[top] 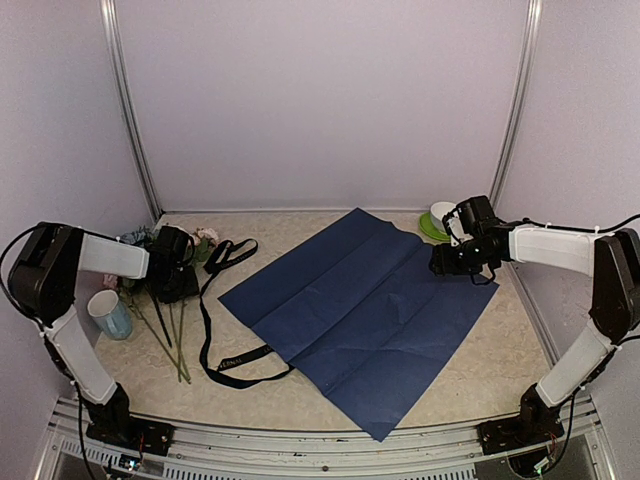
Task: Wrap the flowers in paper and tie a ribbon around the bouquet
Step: Pick up the fake flower from the center of the board, then pass from the left arm to the right
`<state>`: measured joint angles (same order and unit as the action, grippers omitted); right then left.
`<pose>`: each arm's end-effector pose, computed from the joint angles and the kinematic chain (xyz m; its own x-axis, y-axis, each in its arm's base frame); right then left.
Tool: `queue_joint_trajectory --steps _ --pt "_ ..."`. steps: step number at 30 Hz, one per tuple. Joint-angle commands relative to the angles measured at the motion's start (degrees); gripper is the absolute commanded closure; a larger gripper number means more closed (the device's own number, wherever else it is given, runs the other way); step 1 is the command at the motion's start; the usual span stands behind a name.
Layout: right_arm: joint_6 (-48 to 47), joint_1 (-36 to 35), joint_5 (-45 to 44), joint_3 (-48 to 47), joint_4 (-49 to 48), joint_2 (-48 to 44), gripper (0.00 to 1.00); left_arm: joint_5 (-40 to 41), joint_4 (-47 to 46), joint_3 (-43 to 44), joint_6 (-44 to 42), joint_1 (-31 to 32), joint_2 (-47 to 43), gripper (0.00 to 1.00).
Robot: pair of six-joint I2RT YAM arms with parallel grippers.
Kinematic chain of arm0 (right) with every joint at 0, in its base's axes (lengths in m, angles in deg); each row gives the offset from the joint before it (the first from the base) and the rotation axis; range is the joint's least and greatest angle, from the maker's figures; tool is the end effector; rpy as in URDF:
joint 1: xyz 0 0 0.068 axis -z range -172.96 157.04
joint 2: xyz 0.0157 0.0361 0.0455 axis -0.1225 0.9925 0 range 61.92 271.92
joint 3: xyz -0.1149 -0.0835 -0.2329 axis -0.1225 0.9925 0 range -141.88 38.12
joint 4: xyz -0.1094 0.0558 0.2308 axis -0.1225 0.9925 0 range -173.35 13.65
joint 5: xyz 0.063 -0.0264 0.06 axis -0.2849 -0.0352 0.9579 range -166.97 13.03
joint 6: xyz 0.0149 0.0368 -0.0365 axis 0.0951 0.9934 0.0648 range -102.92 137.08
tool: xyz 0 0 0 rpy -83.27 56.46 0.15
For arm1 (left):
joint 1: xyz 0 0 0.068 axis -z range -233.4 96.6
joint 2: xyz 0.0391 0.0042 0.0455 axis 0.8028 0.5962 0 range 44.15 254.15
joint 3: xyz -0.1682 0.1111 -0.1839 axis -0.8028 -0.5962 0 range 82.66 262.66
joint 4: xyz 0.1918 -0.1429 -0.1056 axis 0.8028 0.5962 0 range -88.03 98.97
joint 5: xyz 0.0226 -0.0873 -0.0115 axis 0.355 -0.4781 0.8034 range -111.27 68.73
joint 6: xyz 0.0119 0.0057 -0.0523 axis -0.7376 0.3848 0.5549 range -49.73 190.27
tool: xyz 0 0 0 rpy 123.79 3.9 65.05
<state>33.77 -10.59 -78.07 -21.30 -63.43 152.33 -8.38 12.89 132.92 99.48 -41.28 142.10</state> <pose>0.3165 0.0998 0.2176 -0.7923 0.0496 -0.6082 -0.0665 0.9838 0.1667 0.3169 -0.0599 0.1414 -0.7729 -0.3206 -0.5475 -0.3279 0.9406 -0.0880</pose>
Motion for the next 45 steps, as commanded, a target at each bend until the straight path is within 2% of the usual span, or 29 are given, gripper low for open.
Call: queue_joint_trajectory --steps 1,4,6,8,10,11,16,19,23,26,29,32,36,39,40,42,45 --pt "-0.7 -0.4 0.9 0.2 -1.1 -0.3 0.35 1.4 0.2 1.8 -0.9 -2.1 2.7 0.51" --pt "-0.8 -0.4 1.1 0.3 -1.3 -0.3 0.34 1.6 -0.7 0.9 -1.0 -2.1 3.3 0.54" --pt "-1.0 -0.4 1.3 0.3 -1.3 -0.2 0.34 -0.3 -2.1 0.0 -1.2 -2.1 3.7 0.62" --pt "-1.0 -0.4 1.3 0.0 -1.1 0.0 0.34 -3.0 -3.4 -0.8 -1.3 -2.1 4.1 0.74" --pt "-1.0 -0.4 1.3 -0.2 -0.9 0.1 0.34 -4.5 -4.4 -1.8 -1.4 -2.2 3.9 0.93" --pt "-1.1 -0.4 1.4 -0.4 -0.7 0.0 0.34 -4.5 -4.6 -2.2 -1.1 -2.1 3.3 1.0" --pt "-1.2 -0.4 1.5 -0.6 -0.1 -0.7 0.34 1.9 -3.3 -3.3 -0.3 -2.1 -6.0 1.0" --pt "-1.3 -0.4 2.2 -0.8 -0.1 -0.9 0.34 6.2 -3.6 -3.0 -3.3 -0.3 -14.3 1.0" --pt "-1.3 -0.4 3.6 -1.8 0.2 -1.1 0.34 17.7 -2.8 -0.5 -9.4 6.7 -23.1 1.0" --pt "-1.8 -0.7 6.0 -2.0 -1.2 -3.5 0.35 21.8 -3.7 1.2 -14.5 12.8 -29.1 1.0" --pt "-3.7 -3.5 9.6 -1.8 -5.7 -8.1 0.38 19.4 -9.7 1.1 -18.8 21.4 -35.6 1.0" --pt "-5.8 -10.2 17.2 -2.4 -14.4 -13.0 0.37 13.0 -17.1 0.3 -18.6 28.8 -39.0 1.0" --pt "-5.0 -19.9 31.7 -5.7 -29.6 -14.0 0.32 7.6 -27.6 0.6 -20.4 39.1 -37.7 1.0" --pt "-0.1 -24.0 37.7 -11.2 -37.9 -10.6 0.28 1.0 -35.1 1.0 -21.4 45.3 -34.7 1.0" --pt "1.5 -24.9 39.2 -13.0 -39.8 -9.2 0.24 -1.2 -37.4 1.2 -21.4 46.8 -33.5 1.0" --pt "2.6 -26.7 40.1 -16.2 -41.6 -6.9 0.03 -5.1 -40.3 2.1 -21.0 48.6 -31.2 1.0" --pt "1.0 -29.6 35.6 -19.2 -40.5 -4.8 0.01 -8.3 -43.4 2.7 -20.0 50.1 -28.6 1.0"
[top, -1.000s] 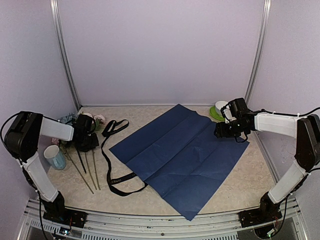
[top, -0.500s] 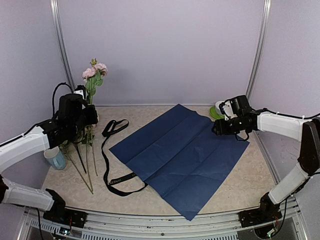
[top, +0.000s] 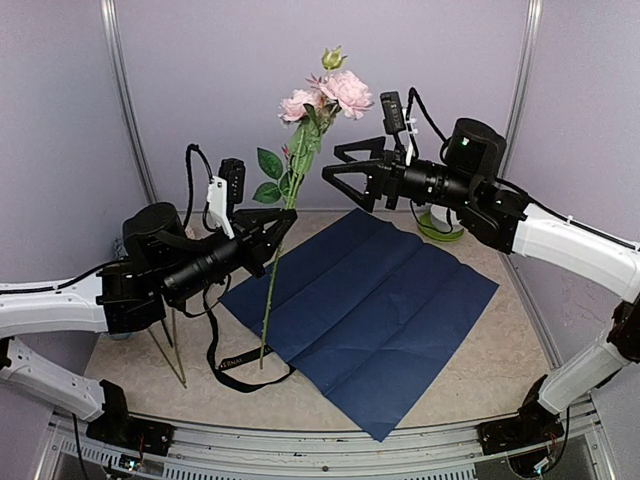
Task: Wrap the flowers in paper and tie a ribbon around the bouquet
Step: Pass from the left arm to the right, then place the fake flower on the flattened wrapping paper.
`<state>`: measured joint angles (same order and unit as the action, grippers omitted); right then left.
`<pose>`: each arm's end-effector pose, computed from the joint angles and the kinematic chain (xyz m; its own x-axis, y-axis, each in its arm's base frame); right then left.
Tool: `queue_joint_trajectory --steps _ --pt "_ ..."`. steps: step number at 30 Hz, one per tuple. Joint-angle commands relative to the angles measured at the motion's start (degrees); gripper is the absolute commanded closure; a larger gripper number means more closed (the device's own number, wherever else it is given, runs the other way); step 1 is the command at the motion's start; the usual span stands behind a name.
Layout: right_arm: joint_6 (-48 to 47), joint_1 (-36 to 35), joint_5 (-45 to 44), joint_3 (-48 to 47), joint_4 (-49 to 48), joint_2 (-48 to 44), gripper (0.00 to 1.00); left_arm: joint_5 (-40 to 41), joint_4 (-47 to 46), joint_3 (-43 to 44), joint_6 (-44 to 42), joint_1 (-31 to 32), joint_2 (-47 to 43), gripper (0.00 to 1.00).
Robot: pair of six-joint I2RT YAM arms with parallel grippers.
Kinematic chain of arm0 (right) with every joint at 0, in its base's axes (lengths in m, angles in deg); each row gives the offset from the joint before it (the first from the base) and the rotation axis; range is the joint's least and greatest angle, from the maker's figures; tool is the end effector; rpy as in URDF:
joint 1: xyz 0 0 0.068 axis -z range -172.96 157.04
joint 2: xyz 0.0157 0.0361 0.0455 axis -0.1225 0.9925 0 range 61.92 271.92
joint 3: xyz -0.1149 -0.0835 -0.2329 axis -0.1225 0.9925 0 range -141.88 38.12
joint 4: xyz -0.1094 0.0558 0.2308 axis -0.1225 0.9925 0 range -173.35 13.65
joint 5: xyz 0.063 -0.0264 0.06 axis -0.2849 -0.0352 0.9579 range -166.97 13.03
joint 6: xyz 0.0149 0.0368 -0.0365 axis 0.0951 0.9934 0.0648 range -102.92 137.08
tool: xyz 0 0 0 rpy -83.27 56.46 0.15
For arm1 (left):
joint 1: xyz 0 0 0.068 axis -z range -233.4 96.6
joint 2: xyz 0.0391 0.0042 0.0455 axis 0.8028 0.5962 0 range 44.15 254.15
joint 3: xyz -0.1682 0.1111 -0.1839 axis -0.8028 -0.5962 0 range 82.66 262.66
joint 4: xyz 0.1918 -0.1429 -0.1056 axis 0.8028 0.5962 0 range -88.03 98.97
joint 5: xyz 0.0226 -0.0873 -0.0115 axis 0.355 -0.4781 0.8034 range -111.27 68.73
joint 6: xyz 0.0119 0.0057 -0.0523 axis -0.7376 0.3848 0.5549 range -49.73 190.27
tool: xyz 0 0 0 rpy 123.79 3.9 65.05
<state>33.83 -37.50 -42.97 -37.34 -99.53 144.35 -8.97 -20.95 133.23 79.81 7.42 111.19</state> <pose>0.2269 0.2512 0.4215 -0.1718 0.1662 -0.9710 -0.9664 0.1629 0.1988 0.1417 -0.2381 0.3569 -0.0703 -0.2063 -0.9760 0.7486 0.6358 -0.1883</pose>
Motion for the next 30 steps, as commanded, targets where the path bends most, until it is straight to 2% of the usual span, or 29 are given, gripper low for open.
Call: queue_joint_trajectory --steps 1,6,8,10,13,14,15,16,17,19,24,30 --pt "0.9 -2.9 -1.0 -3.8 -3.7 3.6 0.03 -9.0 -10.9 2.3 0.5 1.5 2.8 1.0" --pt "3.3 -3.4 -0.4 -4.3 -4.6 5.5 0.14 -12.1 -14.9 2.6 2.4 2.5 6.1 1.0" --pt "4.3 -3.5 -1.0 -4.4 -4.7 6.6 0.24 -12.7 -15.8 3.0 2.7 2.8 7.7 1.0" --pt "4.8 -3.5 -1.7 -4.3 -4.4 6.8 0.51 -13.9 -16.0 3.6 3.1 2.9 8.7 1.0" --pt "4.3 -3.5 -5.8 -3.7 -2.6 5.2 0.99 -13.3 -14.0 4.6 3.4 2.9 8.8 0.98" --pt "3.7 -3.3 -8.1 -3.8 -0.9 4.4 1.0 -12.4 -12.8 4.7 3.5 2.9 8.6 0.78" --pt "3.1 -2.8 -10.2 -4.1 1.6 3.4 1.0 -11.1 -11.2 4.8 3.5 2.9 8.3 0.52" --pt "2.8 -2.0 -11.8 -4.7 4.2 2.7 1.0 -9.4 -9.0 5.0 3.5 2.9 8.0 0.33" --pt "2.6 -1.1 -12.7 -5.3 7.4 2.0 1.0 -7.3 -6.9 4.9 3.3 2.8 7.6 0.21" --pt "1.4 1.5 -12.0 -7.1 14.5 1.7 1.0 -2.6 -2.2 4.7 2.8 2.7 6.7 0.14" --pt "0.0 8.0 -14.1 -13.3 33.3 5.3 1.0 8.6 7.7 4.1 3.3 1.1 5.1 0.09" --pt "1.4 12.2 -17.6 -17.0 40.8 11.3 1.0 18.4 10.9 2.2 4.1 -3.9 3.4 0.01"
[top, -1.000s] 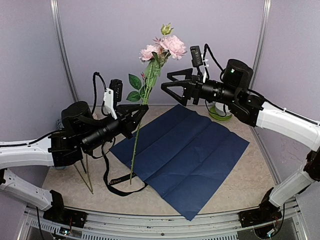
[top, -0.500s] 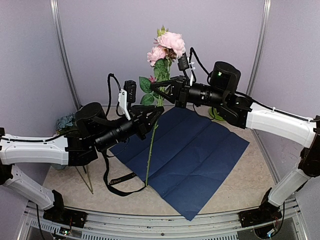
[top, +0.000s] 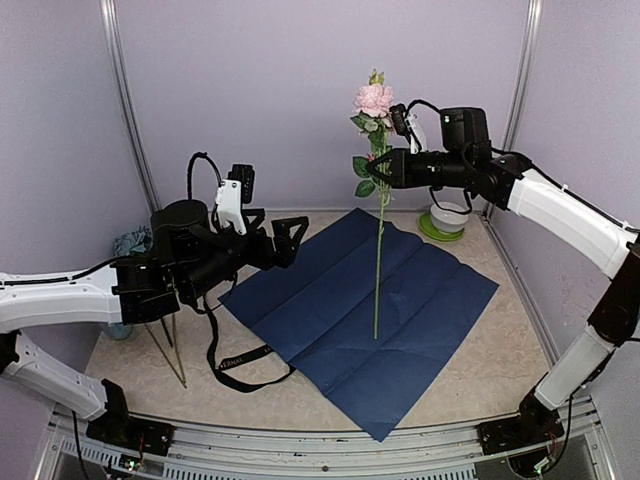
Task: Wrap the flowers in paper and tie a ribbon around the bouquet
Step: Place the fake flower on the flattened wrapping paper.
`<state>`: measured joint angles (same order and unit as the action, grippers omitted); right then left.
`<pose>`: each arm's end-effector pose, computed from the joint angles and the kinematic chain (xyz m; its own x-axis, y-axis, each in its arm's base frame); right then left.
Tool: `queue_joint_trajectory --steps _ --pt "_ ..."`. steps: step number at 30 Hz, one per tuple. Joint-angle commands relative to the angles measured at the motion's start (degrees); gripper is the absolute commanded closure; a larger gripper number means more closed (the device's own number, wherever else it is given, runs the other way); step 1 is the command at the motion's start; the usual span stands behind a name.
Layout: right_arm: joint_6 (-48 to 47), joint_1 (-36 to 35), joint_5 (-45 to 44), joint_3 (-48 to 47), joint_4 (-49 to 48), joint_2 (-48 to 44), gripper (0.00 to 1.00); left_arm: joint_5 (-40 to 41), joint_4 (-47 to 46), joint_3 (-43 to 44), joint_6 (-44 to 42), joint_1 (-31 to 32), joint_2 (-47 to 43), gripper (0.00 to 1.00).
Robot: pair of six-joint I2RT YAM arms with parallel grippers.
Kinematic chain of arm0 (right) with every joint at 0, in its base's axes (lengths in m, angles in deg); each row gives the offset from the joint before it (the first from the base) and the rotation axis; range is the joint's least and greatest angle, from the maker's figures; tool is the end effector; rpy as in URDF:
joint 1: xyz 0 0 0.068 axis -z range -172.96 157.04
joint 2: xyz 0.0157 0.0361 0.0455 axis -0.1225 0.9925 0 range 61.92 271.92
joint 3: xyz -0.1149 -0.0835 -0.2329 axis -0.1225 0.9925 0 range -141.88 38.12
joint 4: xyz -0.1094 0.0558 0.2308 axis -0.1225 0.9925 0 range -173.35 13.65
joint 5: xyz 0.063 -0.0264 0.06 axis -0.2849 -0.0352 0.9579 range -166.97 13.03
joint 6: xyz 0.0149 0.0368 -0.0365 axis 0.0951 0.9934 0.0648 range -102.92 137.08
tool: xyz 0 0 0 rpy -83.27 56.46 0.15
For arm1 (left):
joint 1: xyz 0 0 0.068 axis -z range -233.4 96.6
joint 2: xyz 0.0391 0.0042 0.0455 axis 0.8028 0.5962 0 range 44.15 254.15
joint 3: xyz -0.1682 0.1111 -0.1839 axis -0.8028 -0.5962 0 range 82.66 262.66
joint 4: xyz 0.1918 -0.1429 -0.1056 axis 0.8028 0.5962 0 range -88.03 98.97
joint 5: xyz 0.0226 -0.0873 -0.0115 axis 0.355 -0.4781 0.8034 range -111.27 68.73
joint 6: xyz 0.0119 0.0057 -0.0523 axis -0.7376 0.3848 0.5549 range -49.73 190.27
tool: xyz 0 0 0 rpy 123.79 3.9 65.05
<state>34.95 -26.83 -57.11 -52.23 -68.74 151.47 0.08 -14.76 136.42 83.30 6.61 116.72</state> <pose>0.2976 0.2143 0.4151 -0.4336 0.0566 -0.8993 -0.6987 0.6092 0.3752 0.1608 -0.2527 0.3393 -0.1586 -0.1454 -0.9766 0.6046 0.7676 -0.2125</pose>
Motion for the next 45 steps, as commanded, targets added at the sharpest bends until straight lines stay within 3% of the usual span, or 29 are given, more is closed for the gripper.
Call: queue_joint_trajectory --steps 1,7,16,23,28,37,38,41,45 --pt "0.6 1.9 -3.2 -3.0 10.9 5.4 1.0 11.0 5.9 -1.0 1.4 -4.1 -2.4 0.01" --pt "2.6 4.3 -1.1 -8.5 13.9 11.9 1.0 15.9 13.9 -2.1 7.8 -8.9 -3.9 0.01" --pt "4.1 8.3 8.3 -15.3 18.1 22.3 1.0 12.5 14.2 -4.4 6.9 -12.2 -2.6 0.01" --pt "3.0 8.8 6.8 -16.3 20.8 24.4 1.0 10.9 16.7 -1.3 7.7 -14.9 1.6 0.01" --pt "3.1 9.6 8.1 -18.8 21.2 30.5 1.0 12.1 20.7 -3.2 12.0 -15.4 -1.0 0.01" --pt "1.4 9.6 -1.1 -33.6 29.0 46.4 1.0 5.8 27.1 -5.0 16.1 -25.1 1.5 0.01" --pt "1.4 9.7 -1.9 -36.7 30.4 49.2 0.94 5.9 27.2 -5.3 16.5 -26.0 2.0 0.01" --pt "2.4 10.0 -5.3 -39.7 30.3 52.9 0.64 5.1 27.5 -6.4 17.6 -28.1 3.4 0.01" --pt "3.0 10.5 -12.2 -39.5 29.0 52.5 0.51 1.8 28.9 -6.2 20.0 -33.3 6.4 0.02"
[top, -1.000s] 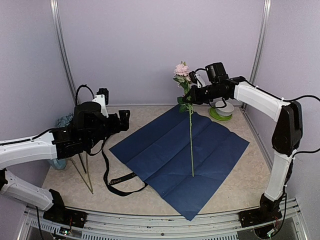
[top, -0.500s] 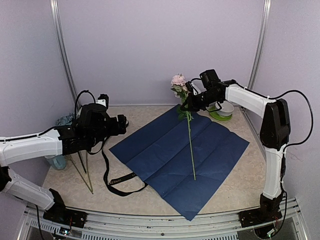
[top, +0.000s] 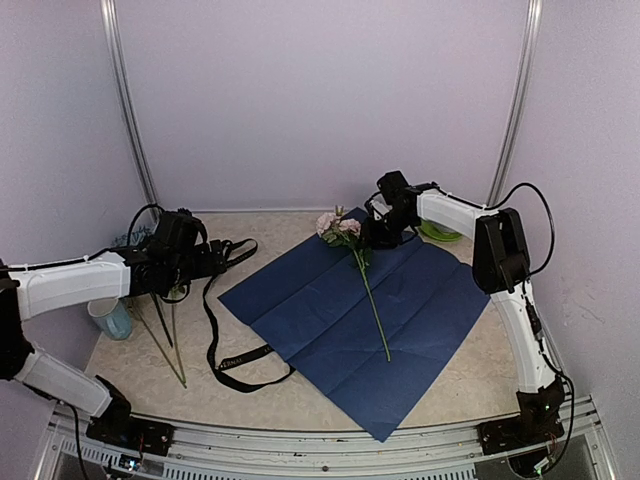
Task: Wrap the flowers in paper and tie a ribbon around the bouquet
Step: Place the fake flower on the flattened wrapping paper, then pick up the fake flower from the center of the board.
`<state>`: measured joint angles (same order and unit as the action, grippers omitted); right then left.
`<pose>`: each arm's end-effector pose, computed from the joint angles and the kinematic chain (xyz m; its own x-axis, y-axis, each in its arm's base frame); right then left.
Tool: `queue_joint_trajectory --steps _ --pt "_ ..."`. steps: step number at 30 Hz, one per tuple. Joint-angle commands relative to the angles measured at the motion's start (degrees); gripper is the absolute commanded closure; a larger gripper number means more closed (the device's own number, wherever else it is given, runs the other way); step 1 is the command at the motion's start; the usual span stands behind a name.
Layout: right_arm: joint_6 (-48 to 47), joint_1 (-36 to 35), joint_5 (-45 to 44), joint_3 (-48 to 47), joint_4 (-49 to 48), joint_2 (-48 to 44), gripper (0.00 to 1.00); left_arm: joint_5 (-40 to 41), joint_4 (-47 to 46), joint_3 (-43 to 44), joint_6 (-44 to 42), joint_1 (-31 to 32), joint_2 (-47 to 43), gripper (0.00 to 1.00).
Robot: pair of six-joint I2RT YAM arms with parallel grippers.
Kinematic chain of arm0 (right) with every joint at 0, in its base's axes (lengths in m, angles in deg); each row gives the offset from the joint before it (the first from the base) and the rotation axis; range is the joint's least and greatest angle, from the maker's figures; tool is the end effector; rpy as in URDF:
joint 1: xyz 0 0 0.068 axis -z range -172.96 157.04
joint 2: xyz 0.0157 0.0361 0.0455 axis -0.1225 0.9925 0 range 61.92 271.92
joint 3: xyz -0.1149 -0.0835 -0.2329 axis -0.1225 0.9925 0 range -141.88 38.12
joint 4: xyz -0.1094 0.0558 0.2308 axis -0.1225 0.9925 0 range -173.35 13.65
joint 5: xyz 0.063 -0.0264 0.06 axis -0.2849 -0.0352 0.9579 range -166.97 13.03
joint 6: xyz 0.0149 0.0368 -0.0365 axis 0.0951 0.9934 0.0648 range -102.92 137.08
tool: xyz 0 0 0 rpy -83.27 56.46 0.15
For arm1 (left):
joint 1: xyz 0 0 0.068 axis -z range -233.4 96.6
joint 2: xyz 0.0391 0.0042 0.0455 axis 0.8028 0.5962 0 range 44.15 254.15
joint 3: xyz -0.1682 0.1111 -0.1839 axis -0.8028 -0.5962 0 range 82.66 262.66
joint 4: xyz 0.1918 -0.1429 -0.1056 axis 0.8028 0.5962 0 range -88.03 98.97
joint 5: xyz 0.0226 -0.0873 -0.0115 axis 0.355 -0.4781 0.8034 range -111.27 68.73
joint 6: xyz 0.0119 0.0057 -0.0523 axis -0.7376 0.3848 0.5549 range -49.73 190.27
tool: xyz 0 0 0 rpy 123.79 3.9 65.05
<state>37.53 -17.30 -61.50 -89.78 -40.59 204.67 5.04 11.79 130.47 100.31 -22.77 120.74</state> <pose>0.4884 0.2313 0.1769 -0.9052 -0.0398 -0.4231 -0.2252 0.8892 0.3981 0.2534 -0.1317 0.2389 -0.5441 -0.1994 -0.8150 -0.1314 0.9796 -0.1519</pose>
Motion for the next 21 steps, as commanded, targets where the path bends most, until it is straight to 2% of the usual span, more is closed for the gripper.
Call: queue_joint_trajectory --steps 1,4,7,9,10,13,15,18,21 --pt "0.1 1.0 -8.9 -1.4 0.6 -1.6 0.51 -3.3 2.6 -0.1 3.2 -4.7 3.0 0.04" --pt "-0.7 0.9 -10.7 4.4 -2.5 -7.0 0.51 -4.9 2.7 0.1 3.3 -8.2 5.0 0.13" --pt "-1.9 0.6 -10.2 14.8 -8.9 -15.0 0.52 -6.7 2.2 -0.6 4.2 -13.5 6.6 0.33" --pt "-2.7 0.5 -8.6 21.2 -12.9 -19.7 0.52 -6.5 1.6 -1.0 4.2 -16.2 7.8 0.43" --pt "-3.2 0.5 -7.7 24.1 -14.5 -21.8 0.52 -6.3 1.5 -0.6 4.1 -17.5 9.0 0.45" --pt "-4.0 0.4 -5.8 30.1 -17.6 -26.5 0.52 -6.4 2.3 2.8 3.5 -20.0 13.8 0.45" --pt "-4.5 0.4 -5.5 32.8 -18.4 -28.5 0.52 -7.0 3.3 5.7 2.7 -20.5 17.9 0.4" --pt "-5.4 0.5 -5.4 34.2 -18.1 -29.9 0.52 -8.7 4.5 8.4 2.3 -21.9 23.3 0.37" --pt "-6.5 0.4 -3.8 35.6 -18.0 -30.9 0.52 -7.9 4.5 7.9 3.7 -23.4 24.9 0.37"
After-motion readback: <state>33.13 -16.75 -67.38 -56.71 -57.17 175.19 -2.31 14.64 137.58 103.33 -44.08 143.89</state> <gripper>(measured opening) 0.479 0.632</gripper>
